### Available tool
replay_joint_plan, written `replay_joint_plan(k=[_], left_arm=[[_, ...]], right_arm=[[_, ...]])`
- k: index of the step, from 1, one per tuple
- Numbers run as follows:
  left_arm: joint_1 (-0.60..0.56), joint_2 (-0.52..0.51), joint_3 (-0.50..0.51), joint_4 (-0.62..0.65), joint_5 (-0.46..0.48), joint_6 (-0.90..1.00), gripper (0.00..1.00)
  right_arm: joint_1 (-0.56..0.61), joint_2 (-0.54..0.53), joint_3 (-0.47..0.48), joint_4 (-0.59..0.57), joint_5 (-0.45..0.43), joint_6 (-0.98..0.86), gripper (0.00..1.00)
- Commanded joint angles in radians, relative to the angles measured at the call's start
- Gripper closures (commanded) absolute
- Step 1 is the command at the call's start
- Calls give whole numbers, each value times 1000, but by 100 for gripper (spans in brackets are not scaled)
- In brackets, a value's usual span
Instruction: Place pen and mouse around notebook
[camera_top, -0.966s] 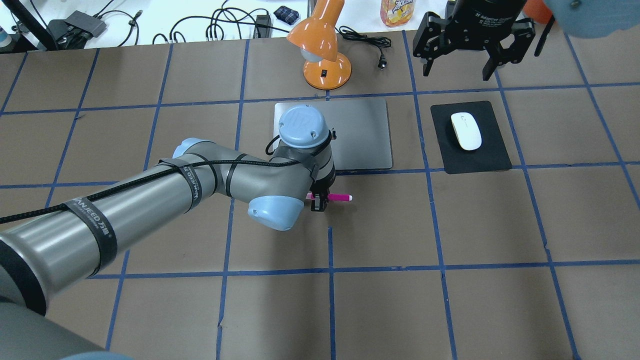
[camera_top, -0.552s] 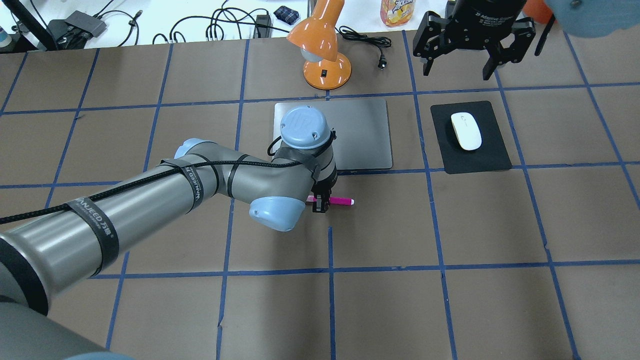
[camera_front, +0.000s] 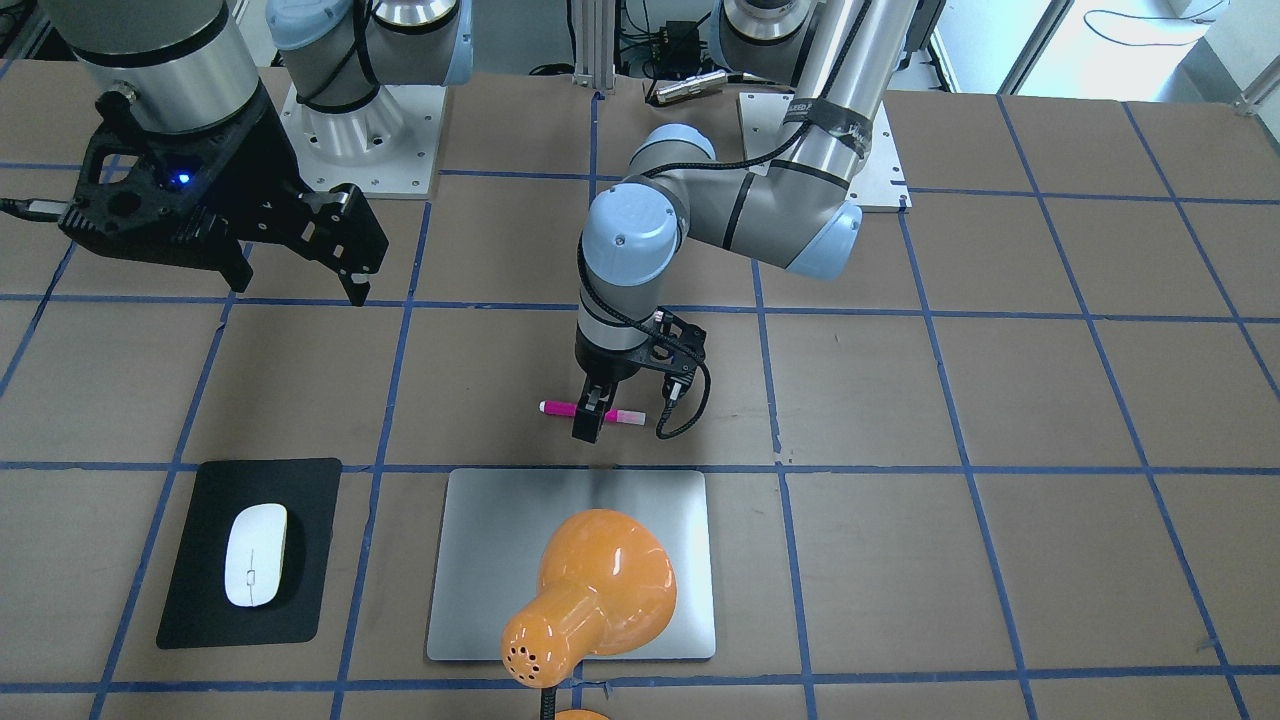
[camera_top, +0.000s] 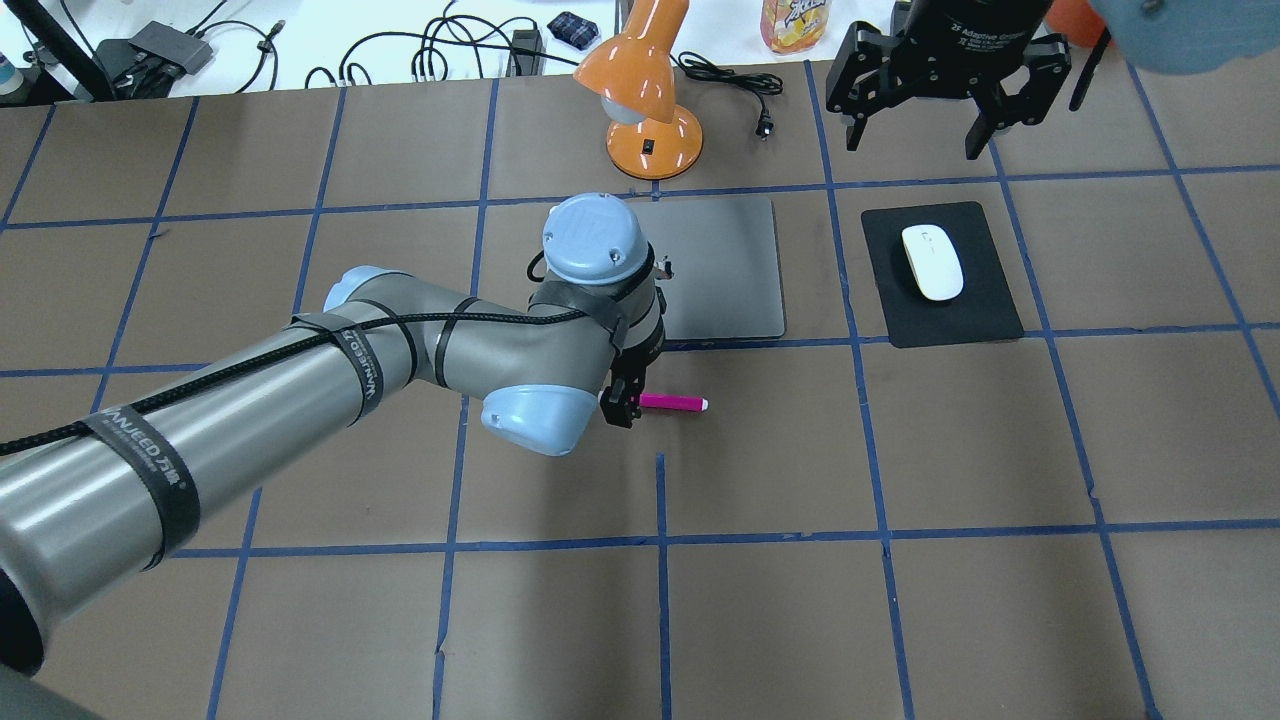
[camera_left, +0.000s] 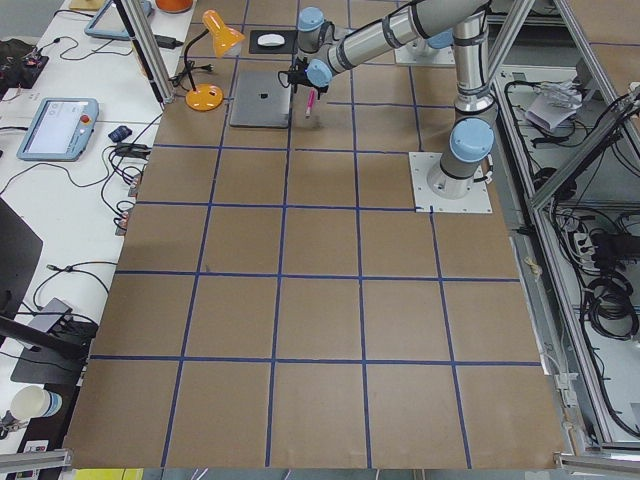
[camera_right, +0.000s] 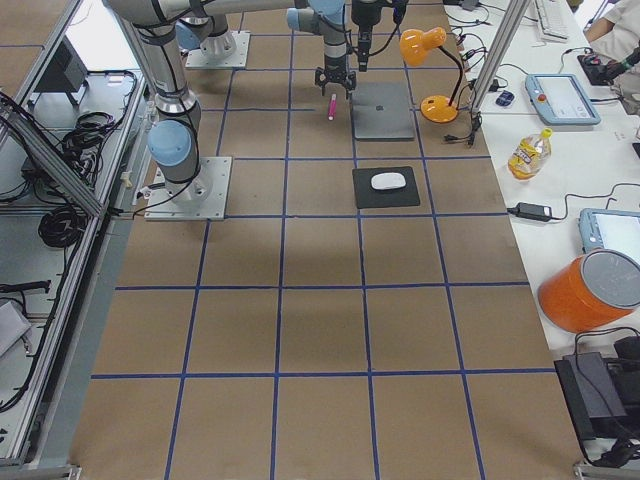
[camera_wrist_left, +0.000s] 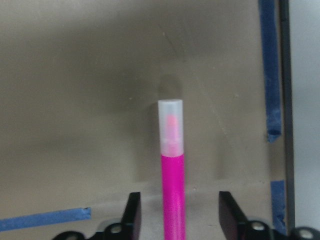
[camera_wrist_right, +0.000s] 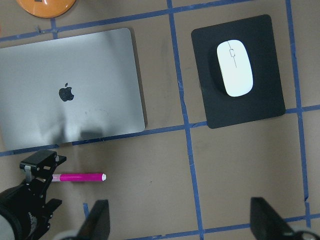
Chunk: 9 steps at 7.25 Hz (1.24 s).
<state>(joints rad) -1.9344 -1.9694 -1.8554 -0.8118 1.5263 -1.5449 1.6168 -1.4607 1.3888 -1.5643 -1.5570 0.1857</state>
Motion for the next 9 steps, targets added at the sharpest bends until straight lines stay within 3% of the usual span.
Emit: replay_joint_plan(k=[1, 3, 4, 6, 7, 9], left_arm=[[121, 81, 8, -125, 5, 315, 2], [188, 170, 31, -264, 89, 646, 2], [237, 211, 91, -417, 89, 736, 2], [337, 292, 178, -603, 100, 985, 1], [368, 337, 171, -630, 151, 1157, 0], [428, 395, 170, -673, 155, 1320, 0]], right_arm=[[0, 0, -1, 0, 0, 0, 0], [0, 0, 1, 1, 0, 0, 0], [0, 0, 1, 0, 0, 0, 0], [0, 0, 1, 1, 0, 0, 0], [-2, 3, -2, -2, 3, 0, 0], [-2, 3, -5, 0, 6, -2, 0]])
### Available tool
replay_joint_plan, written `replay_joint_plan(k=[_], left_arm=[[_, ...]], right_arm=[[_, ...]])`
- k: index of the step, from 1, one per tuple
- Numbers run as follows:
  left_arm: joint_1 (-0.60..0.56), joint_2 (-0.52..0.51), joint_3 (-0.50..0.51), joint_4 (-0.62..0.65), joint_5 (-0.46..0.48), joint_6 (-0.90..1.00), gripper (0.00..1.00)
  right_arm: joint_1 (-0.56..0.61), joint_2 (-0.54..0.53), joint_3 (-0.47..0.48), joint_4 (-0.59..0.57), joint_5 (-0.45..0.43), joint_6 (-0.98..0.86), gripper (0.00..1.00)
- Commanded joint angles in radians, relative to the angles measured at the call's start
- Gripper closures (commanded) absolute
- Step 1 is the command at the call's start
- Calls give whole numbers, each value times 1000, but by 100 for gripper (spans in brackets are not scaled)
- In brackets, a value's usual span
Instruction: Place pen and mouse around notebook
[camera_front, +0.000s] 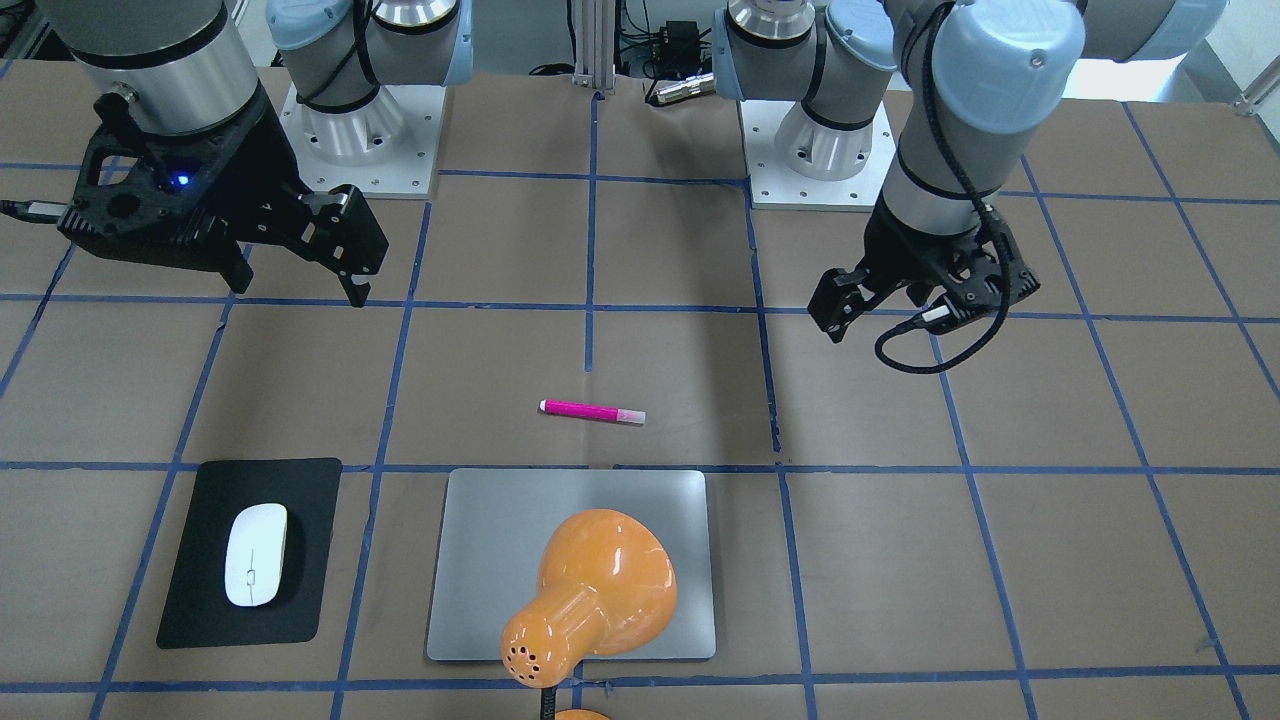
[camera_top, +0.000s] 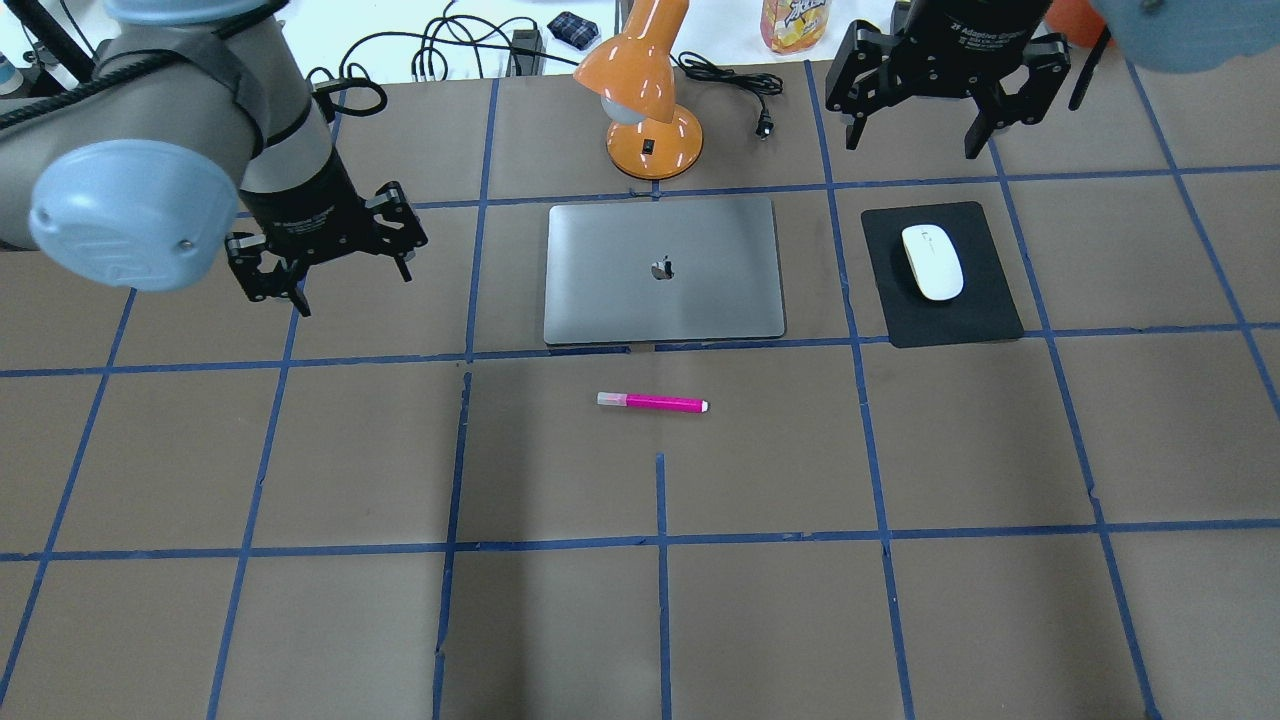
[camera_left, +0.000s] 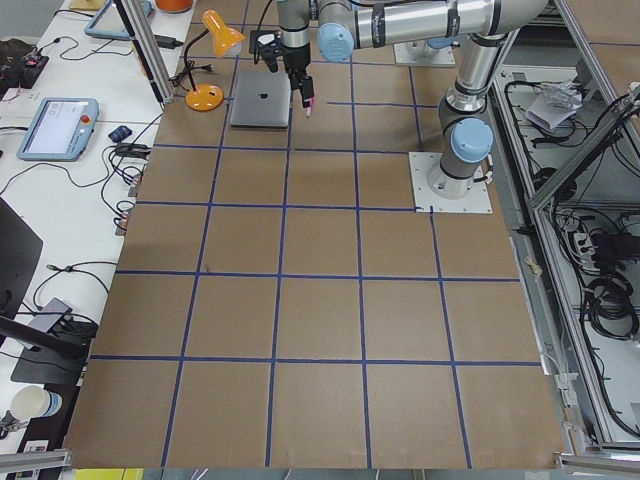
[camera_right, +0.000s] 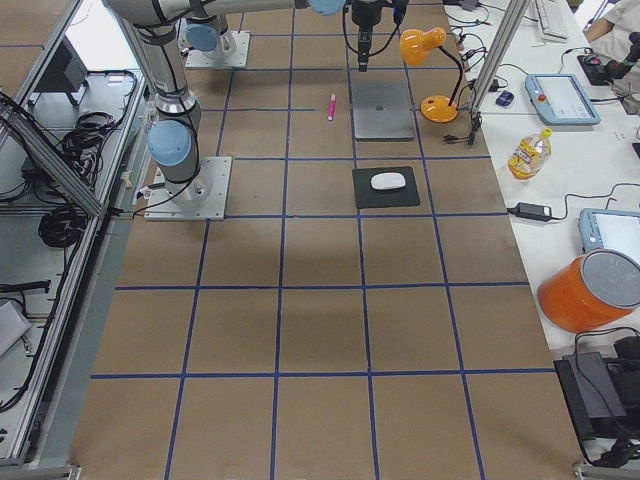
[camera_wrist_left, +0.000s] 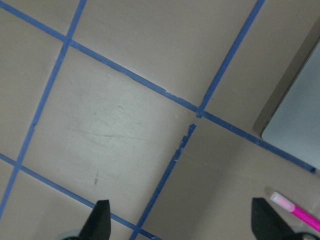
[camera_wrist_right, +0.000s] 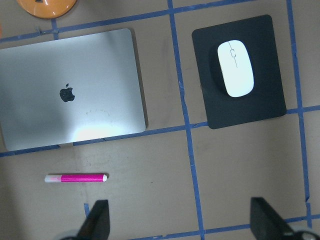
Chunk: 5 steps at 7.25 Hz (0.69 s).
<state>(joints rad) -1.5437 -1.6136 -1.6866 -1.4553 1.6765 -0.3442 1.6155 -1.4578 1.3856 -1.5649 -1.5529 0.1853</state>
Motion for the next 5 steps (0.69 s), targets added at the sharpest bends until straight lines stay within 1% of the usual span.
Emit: replay_joint_plan(k=[1, 2, 3, 4, 5], left_arm=[[51, 64, -1, -68, 3, 222, 0], [56, 72, -4, -74, 5, 226, 0], [56, 90, -7, -152, -6, 222, 0], [56, 107, -7, -175, -56, 217, 0], [48, 109, -5, -172, -61, 206, 0]], right_arm=[[0, 1, -3, 0, 0, 0, 0], [0, 1, -2, 0, 0, -1, 0], [0, 1, -3, 0, 0, -1, 0], [0, 1, -2, 2, 0, -1, 0], [0, 1, -2, 0, 0, -1, 0]])
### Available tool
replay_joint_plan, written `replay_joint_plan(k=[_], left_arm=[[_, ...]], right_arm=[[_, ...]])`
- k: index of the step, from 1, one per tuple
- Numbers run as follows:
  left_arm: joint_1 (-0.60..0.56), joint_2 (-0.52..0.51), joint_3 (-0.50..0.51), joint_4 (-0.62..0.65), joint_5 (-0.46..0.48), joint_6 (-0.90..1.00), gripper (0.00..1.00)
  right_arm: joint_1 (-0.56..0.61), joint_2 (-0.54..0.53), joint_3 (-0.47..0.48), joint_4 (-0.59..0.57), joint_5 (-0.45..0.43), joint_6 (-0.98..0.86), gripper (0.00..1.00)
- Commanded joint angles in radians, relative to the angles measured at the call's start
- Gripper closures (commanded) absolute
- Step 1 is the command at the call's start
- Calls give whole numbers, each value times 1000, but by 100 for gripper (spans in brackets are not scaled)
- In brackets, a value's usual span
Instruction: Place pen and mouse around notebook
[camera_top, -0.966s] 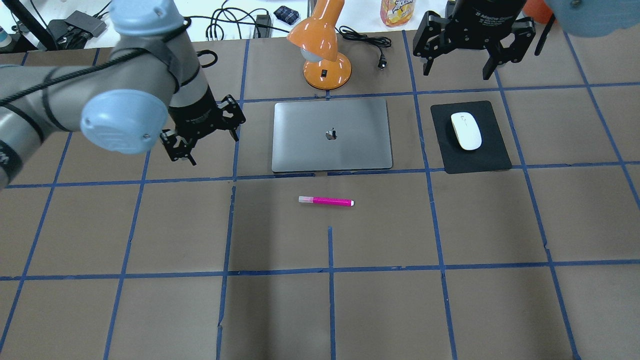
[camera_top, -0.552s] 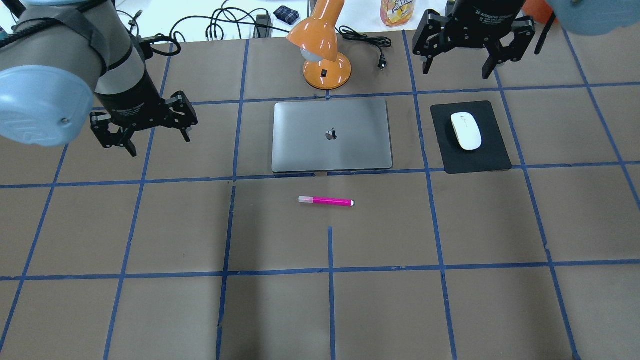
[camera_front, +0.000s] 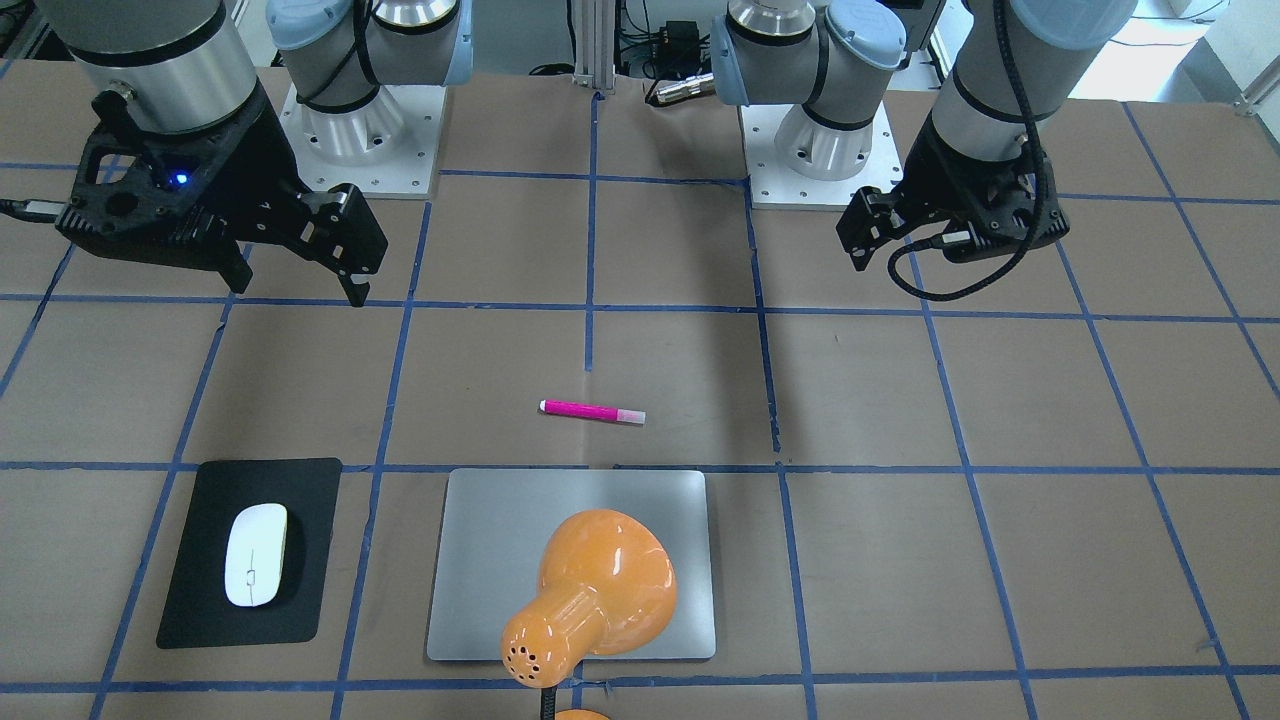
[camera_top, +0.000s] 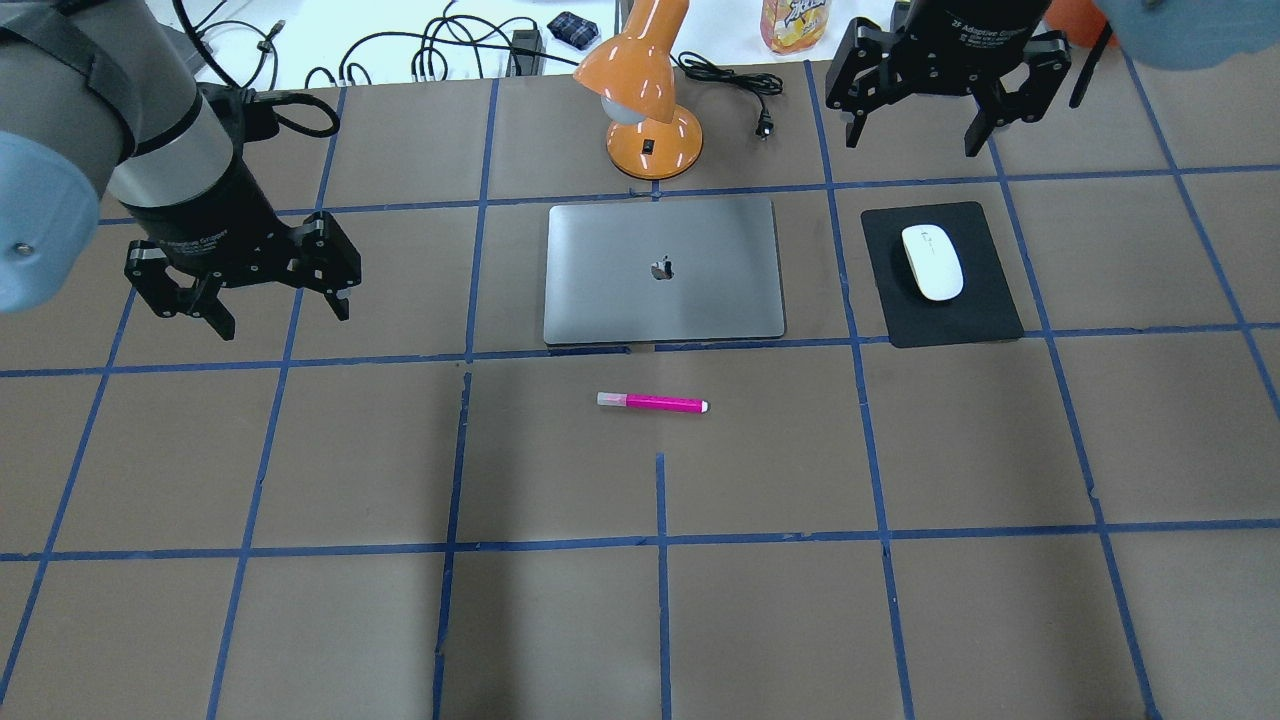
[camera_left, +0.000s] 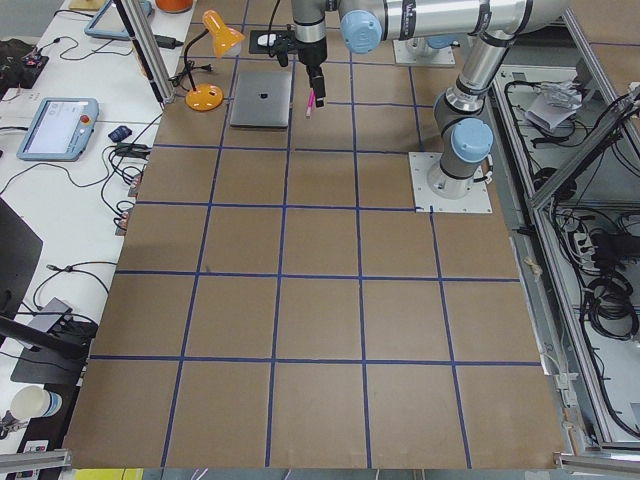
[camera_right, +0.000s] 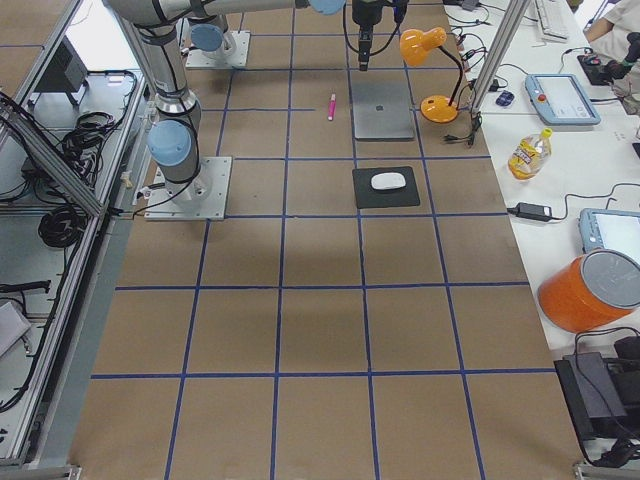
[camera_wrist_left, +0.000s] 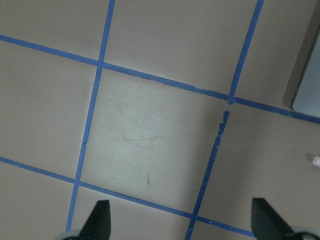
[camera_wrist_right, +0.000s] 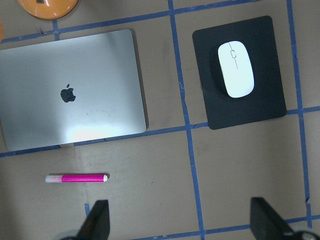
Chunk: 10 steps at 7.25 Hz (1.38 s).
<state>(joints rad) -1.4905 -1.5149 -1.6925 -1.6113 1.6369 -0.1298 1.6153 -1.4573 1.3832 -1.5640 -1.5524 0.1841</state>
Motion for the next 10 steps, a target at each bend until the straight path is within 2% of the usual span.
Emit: replay_joint_plan(k=[1, 3, 4, 5, 10], left_arm=[[-4, -1, -3, -13, -31, -39, 0], [-5, 19, -4, -15, -64, 1, 0], [-1, 34, -4, -16, -75, 116, 0], [-7, 48, -10, -24, -63, 139, 0], [-7, 62, -26, -12, -63, 154, 0]], right_arm=[[0, 0, -1, 1, 0, 0, 0], [0, -2, 0, 1, -2, 0, 0], [0, -2, 0, 2, -2, 1, 0], [0, 0, 0, 1, -2, 0, 0], [2, -2, 2, -1, -3, 3, 0]])
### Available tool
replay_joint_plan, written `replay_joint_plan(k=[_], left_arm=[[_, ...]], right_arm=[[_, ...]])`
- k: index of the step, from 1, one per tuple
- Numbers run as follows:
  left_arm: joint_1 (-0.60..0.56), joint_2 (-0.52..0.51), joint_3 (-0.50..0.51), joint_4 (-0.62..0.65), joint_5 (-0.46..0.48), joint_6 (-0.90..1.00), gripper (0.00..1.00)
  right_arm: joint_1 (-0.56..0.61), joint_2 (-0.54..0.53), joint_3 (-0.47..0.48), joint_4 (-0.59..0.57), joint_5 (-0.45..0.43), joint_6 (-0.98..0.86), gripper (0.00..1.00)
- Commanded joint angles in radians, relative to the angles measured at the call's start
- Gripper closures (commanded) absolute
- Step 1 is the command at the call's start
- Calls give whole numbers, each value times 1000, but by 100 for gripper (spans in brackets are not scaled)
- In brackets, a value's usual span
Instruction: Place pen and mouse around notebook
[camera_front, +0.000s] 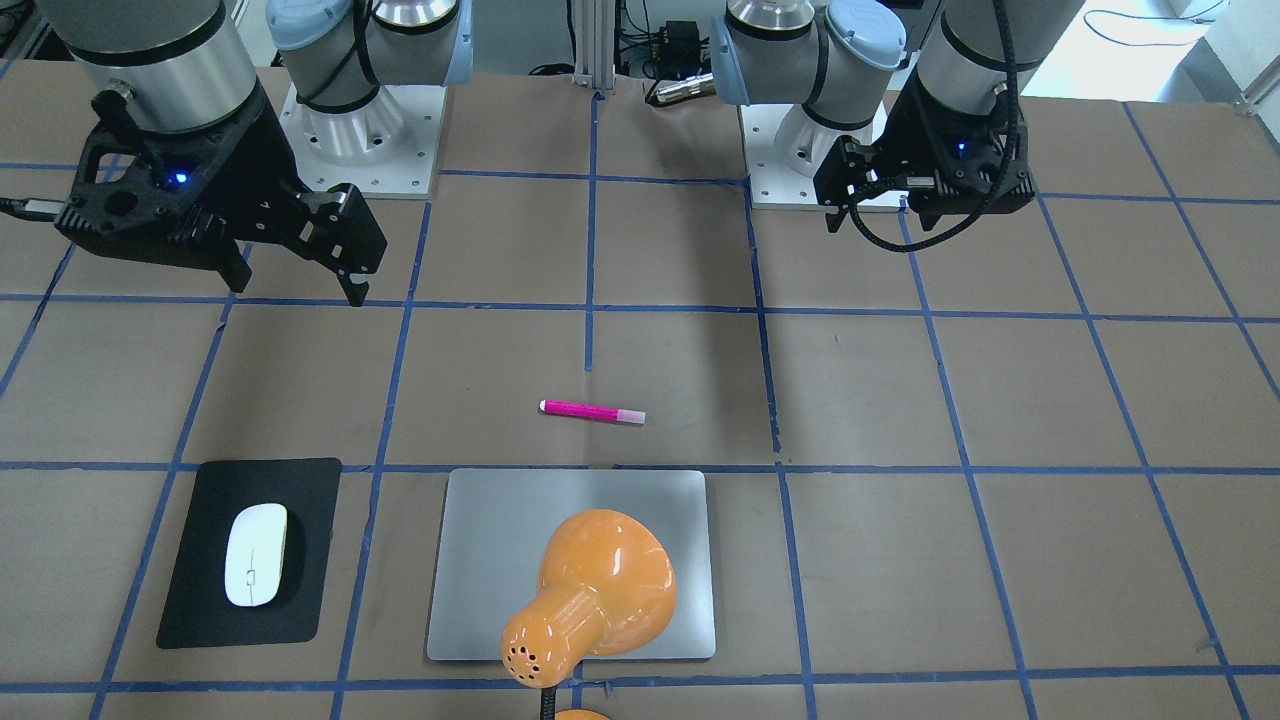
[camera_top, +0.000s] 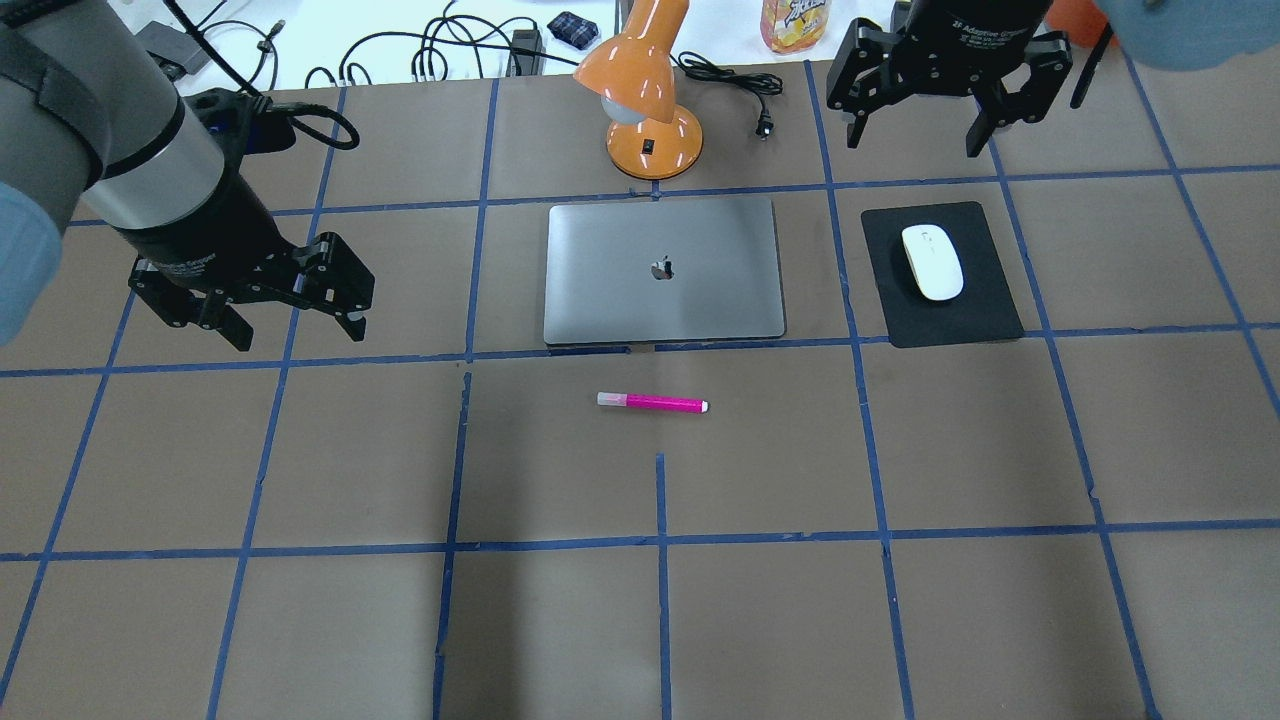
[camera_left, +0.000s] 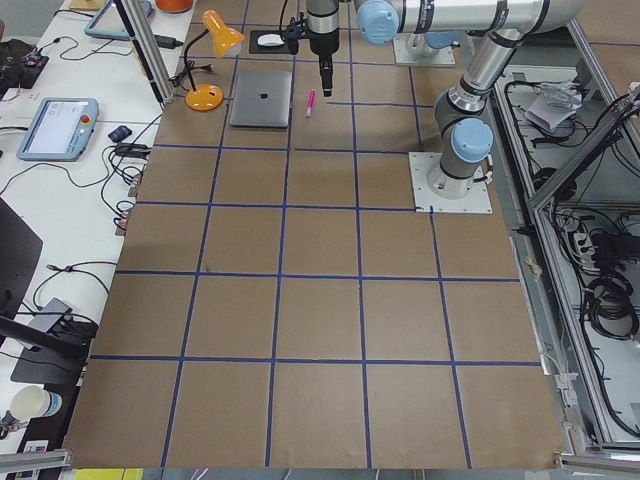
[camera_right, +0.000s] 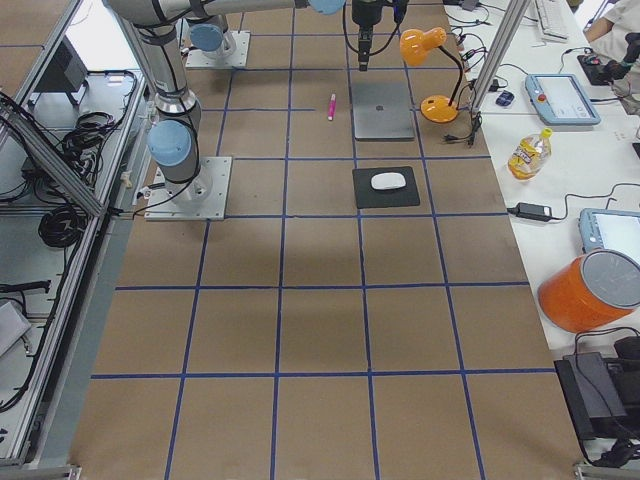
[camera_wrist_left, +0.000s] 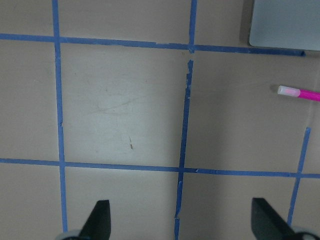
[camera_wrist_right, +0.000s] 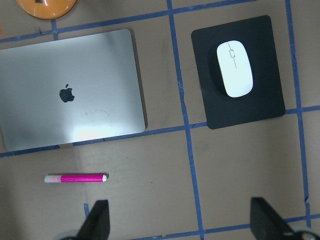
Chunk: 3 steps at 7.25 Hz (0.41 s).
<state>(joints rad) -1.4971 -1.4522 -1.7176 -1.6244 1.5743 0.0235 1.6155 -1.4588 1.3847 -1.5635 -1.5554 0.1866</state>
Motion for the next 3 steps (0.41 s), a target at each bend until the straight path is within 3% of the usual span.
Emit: replay_joint_plan(k=[1, 3], left_arm=[[0, 1, 0, 1, 0, 1, 0], [1, 1, 0, 1, -2, 1, 0]], right_arm=[[1, 1, 1, -1, 0, -1, 0], [-2, -2, 1, 3, 0, -1, 0]])
